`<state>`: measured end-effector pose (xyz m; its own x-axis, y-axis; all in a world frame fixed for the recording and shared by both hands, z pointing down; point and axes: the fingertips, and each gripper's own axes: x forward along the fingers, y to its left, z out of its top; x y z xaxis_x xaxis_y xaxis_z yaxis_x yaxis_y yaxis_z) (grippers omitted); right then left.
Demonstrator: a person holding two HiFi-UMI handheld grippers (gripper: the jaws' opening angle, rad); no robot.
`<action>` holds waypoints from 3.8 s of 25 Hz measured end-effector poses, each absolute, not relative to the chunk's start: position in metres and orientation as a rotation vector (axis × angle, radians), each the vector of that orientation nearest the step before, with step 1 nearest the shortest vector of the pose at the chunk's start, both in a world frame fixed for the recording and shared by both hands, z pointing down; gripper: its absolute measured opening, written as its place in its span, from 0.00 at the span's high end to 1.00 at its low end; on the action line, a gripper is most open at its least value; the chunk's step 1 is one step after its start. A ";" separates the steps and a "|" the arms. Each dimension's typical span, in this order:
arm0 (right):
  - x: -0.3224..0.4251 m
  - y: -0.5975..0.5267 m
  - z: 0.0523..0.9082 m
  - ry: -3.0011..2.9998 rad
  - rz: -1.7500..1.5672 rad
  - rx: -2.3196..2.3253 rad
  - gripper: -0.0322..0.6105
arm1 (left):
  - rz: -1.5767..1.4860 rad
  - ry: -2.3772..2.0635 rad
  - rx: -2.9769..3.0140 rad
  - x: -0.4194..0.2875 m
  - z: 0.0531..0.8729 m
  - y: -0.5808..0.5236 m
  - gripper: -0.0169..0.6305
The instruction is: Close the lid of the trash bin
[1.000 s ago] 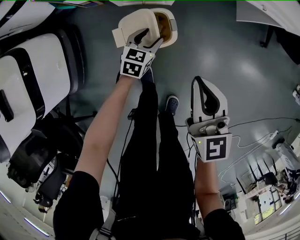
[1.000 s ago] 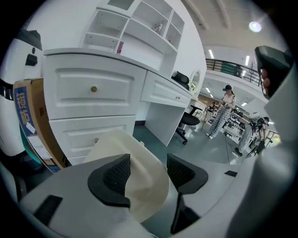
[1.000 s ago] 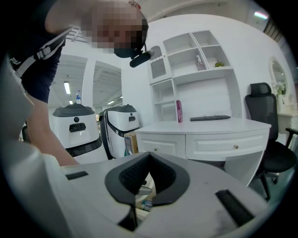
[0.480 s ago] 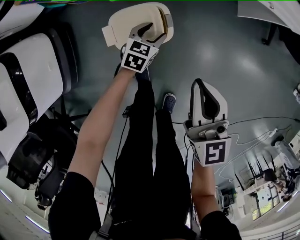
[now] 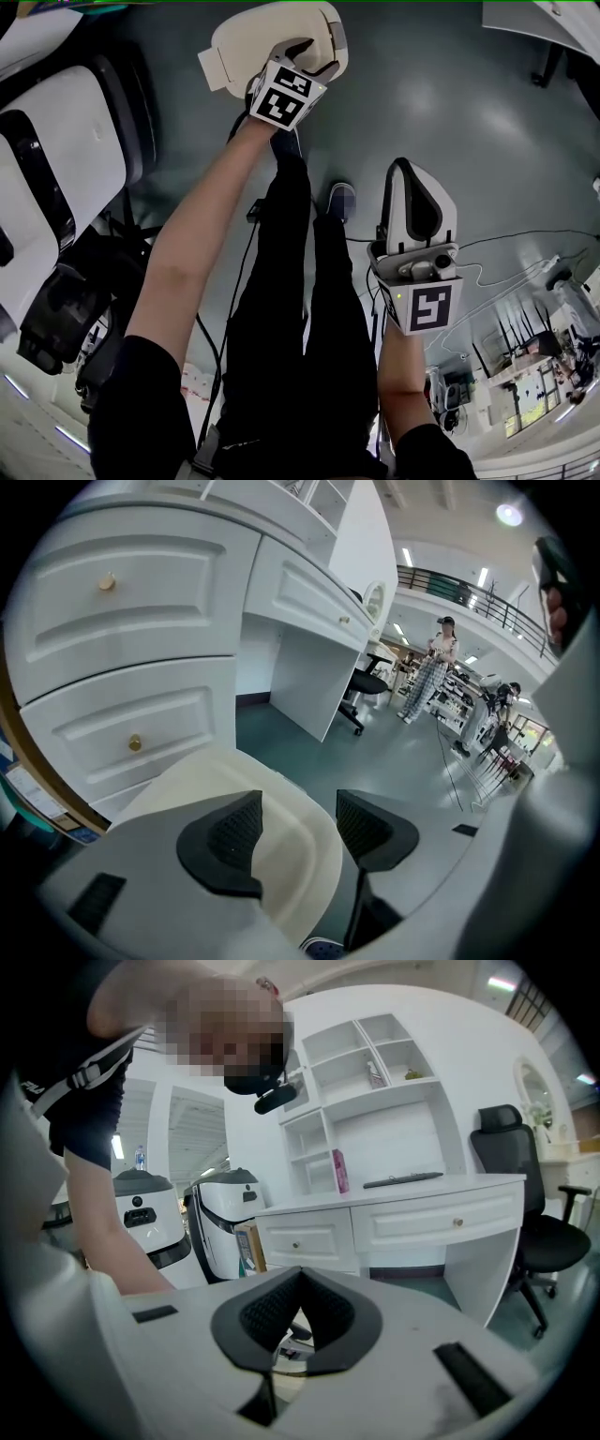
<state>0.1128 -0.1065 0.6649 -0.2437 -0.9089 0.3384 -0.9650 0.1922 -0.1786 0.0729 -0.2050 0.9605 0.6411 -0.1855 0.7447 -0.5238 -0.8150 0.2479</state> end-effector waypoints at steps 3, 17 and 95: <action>0.115 -0.105 0.668 -2.293 0.540 1.820 0.94 | 1.078 -0.516 2.415 0.077 0.971 -0.203 0.58; 0.130 -0.106 0.682 -2.277 0.558 1.821 0.94 | 1.196 -0.505 2.354 0.085 1.005 -0.202 0.58; 0.106 0.090 0.205 -2.572 -0.058 1.708 0.94 | -0.117 -1.540 2.564 -0.118 0.225 0.081 0.61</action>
